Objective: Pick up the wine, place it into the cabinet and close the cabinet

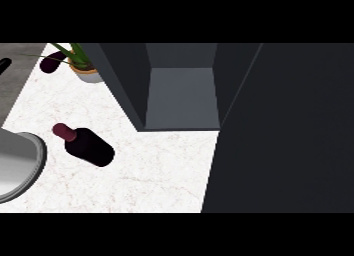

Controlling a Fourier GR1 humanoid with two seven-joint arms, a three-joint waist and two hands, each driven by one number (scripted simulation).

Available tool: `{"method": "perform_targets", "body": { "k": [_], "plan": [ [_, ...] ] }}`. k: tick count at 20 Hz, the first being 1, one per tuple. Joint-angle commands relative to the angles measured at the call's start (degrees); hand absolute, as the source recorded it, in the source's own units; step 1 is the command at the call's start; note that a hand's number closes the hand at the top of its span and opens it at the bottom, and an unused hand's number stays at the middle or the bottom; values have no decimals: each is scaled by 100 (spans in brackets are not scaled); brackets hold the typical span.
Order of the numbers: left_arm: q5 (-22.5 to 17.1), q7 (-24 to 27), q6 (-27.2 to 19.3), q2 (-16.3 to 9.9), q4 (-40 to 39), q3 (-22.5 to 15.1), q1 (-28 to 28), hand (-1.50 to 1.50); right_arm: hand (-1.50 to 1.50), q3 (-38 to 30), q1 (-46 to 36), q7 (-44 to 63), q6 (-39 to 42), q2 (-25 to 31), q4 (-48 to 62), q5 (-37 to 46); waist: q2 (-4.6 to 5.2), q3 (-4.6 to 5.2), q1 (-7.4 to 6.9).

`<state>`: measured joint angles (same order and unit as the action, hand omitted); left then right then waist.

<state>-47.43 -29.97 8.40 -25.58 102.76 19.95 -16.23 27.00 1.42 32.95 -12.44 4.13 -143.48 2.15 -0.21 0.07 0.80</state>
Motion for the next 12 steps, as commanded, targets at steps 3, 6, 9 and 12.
{"method": "perform_targets", "body": {
  "k": [3,6,9,12],
  "plan": [
    [489,535,274,207,-652,-134,11,-150,-150,136,220,502,-161,340,-1201,641,0,0,67],
    [622,1049,915,339,-1067,-129,359,-150,-150,-24,-473,801,-276,314,-842,634,15,7,-8],
    [974,1078,548,649,-880,-455,380,-150,-150,637,-44,641,-514,328,-1093,985,-18,2,62],
    [991,1280,815,576,-1115,-340,410,-150,-150,759,-124,561,-605,386,-904,1141,-9,1,13]
  ]
}}
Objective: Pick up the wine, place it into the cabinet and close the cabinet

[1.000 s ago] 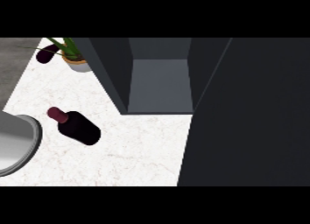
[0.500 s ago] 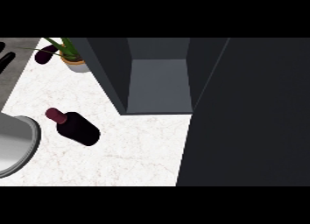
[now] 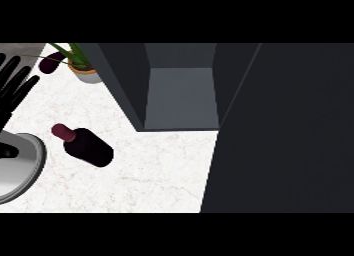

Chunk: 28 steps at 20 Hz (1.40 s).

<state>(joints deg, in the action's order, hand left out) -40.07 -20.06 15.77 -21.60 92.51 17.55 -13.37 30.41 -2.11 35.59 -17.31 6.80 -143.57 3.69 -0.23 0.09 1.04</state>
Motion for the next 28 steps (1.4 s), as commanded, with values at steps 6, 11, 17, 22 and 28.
{"method": "perform_targets", "body": {
  "k": [6,11,17,22,28],
  "plan": [
    [469,574,341,124,-576,-13,244,-150,-150,277,-252,712,-374,153,-846,946,0,-1,-42],
    [932,1227,503,198,-1149,34,312,-150,-150,227,-252,690,-427,429,-1065,815,1,1,9],
    [1192,1868,954,295,-1582,13,770,-150,-150,616,-141,782,-704,592,-1096,1123,-13,2,0],
    [1618,2409,1216,233,-2605,-33,550,-150,-150,464,-222,760,-732,762,-1061,855,8,0,31],
    [1943,3007,1340,312,-3236,-100,330,-150,-150,290,-458,857,-826,923,-1099,771,11,0,24]
  ]
}}
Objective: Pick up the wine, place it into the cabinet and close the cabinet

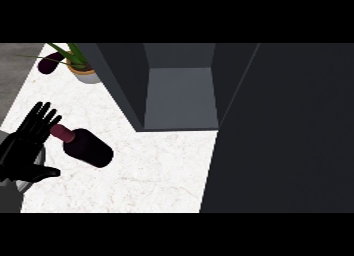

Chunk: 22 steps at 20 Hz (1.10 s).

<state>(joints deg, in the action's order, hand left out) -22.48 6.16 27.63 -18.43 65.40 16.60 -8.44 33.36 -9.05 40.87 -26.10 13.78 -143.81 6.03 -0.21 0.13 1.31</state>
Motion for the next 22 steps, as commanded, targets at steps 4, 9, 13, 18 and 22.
{"method": "perform_targets", "body": {
  "k": [4,9,13,18,22],
  "plan": [
    [632,846,72,33,-1297,-104,-409,-150,-150,102,212,316,41,295,-1100,517,14,0,35],
    [785,1334,30,-12,-1873,-7,-514,-150,-150,537,375,233,-276,234,-1126,857,-3,1,44],
    [902,1743,379,-68,-2472,-52,-562,-150,-150,566,85,394,-423,220,-950,989,0,8,52],
    [841,1861,771,1,-3003,-68,-738,-150,-150,335,363,-53,-274,540,-988,502,16,-4,11],
    [976,1830,631,283,-3407,-195,-1198,-150,-150,371,449,-373,-420,485,-717,556,21,-5,5]
  ]
}}
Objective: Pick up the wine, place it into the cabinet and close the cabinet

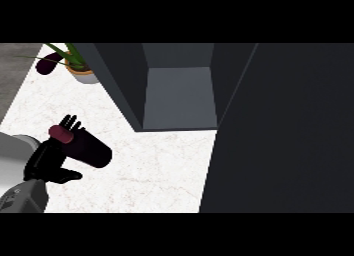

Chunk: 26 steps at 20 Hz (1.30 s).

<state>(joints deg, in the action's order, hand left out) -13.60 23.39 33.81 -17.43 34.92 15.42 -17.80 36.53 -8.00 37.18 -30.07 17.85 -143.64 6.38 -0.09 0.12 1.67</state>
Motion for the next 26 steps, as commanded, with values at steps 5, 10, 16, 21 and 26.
{"method": "perform_targets", "body": {
  "k": [5,10,16,21,26],
  "plan": [
    [180,436,232,55,-872,-36,-453,-150,-150,126,204,428,-64,287,-1035,694,3,3,-6],
    [320,908,280,13,-1138,-56,-597,-150,-150,693,283,172,-255,183,-761,971,1,7,19],
    [99,1008,271,220,-1422,129,-805,150,-150,149,-32,293,-145,351,-765,494,16,7,-8],
    [280,1320,80,304,-1300,-22,-596,150,-150,306,423,91,-218,573,-1065,587,-5,0,-18],
    [542,1981,-256,387,-1069,-199,-362,150,-150,-95,227,104,-189,639,-950,227,-1,-2,-69]
  ]
}}
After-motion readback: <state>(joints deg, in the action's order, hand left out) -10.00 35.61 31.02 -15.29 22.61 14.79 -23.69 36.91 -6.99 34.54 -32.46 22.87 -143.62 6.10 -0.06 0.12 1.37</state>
